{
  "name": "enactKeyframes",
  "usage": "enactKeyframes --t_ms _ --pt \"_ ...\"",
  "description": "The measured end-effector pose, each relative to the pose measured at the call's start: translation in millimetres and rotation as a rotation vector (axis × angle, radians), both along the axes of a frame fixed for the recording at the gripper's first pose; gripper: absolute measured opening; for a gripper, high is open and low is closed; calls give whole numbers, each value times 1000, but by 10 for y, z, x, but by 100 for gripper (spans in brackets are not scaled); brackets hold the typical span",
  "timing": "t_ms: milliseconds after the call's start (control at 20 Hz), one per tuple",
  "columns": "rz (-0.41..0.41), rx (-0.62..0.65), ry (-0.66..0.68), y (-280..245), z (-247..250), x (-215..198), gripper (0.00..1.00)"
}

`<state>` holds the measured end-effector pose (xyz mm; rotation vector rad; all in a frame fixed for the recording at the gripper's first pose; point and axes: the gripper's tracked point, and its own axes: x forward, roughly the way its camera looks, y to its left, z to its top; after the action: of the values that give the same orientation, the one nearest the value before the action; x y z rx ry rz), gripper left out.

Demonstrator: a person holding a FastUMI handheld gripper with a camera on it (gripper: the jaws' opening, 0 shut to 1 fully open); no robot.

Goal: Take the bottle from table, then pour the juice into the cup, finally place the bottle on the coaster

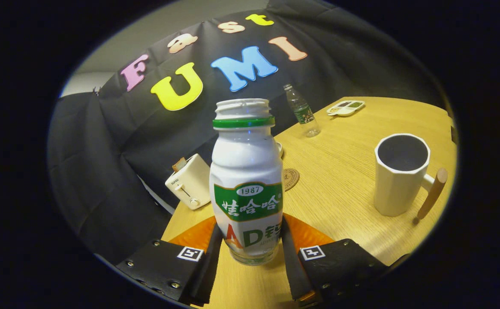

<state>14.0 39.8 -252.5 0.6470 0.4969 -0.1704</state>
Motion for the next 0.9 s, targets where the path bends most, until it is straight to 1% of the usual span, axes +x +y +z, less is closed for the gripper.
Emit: enactKeyframes --t_ms 150,300,550,900 --pt "-77 72 7 -113 -44 -31 67" --pt "-133 138 8 -186 -57 -41 67" --pt "-187 216 16 -274 -118 -58 67" --pt "-282 383 19 -319 -152 -91 67"
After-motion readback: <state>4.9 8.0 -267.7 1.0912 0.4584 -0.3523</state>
